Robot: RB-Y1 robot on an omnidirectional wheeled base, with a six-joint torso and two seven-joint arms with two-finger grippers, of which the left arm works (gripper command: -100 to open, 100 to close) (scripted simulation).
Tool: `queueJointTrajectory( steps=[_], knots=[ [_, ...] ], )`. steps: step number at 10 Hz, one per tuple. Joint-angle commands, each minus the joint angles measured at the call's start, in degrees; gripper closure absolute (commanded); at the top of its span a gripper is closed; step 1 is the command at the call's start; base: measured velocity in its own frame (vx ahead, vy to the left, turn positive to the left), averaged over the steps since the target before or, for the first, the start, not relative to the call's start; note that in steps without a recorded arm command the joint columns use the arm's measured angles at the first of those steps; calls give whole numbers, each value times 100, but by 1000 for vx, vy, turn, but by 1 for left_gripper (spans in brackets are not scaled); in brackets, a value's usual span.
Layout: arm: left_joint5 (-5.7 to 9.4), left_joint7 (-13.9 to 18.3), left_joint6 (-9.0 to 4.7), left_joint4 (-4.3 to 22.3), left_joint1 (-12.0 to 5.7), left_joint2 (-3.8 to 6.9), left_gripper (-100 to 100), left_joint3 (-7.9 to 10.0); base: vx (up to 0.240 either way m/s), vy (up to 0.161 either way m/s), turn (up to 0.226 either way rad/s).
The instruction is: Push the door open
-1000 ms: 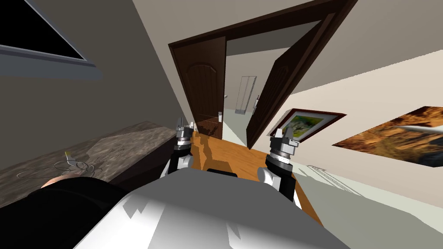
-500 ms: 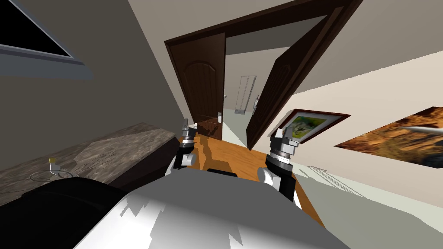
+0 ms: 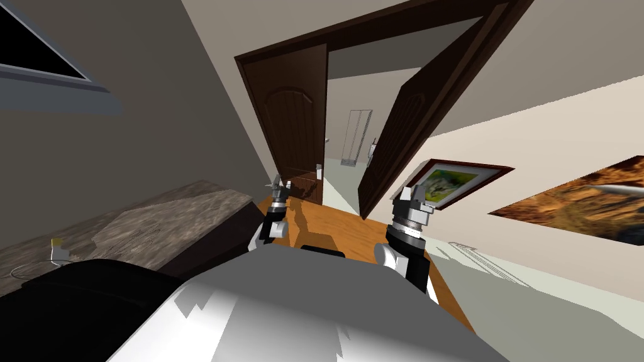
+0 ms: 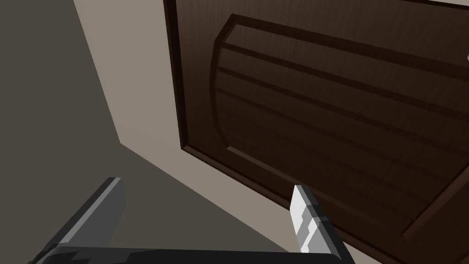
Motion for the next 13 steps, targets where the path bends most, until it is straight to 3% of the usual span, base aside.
queueJointTrajectory(
  steps=[1,2,3,6,7,8,9,10,11,13],
  knots=[
    [17,-22,14,286,-178,32,-100,0,47,15,-17],
    [30,-47,17,449,-335,56,-100,-8,76,15,-34],
    [30,-47,17,555,-335,56,-100,-8,63,16,-15],
    [70,-124,26,1211,-818,123,-100,-32,76,35,-31],
    [70,-124,26,1344,-818,123,-100,-32,66,27,-10],
    [84,-151,30,1488,-985,143,-100,-41,60,24,-18],
    [84,-151,30,1638,-985,143,-100,-41,47,15,-15],
    [97,-177,33,1843,-1153,164,-100,-49,50,18,-20],
    [97,-177,33,1918,-1153,164,-100,-49,44,14,-15],
    [126,-232,40,2355,-1498,197,-100,-66,63,17,-31]
  ],
)
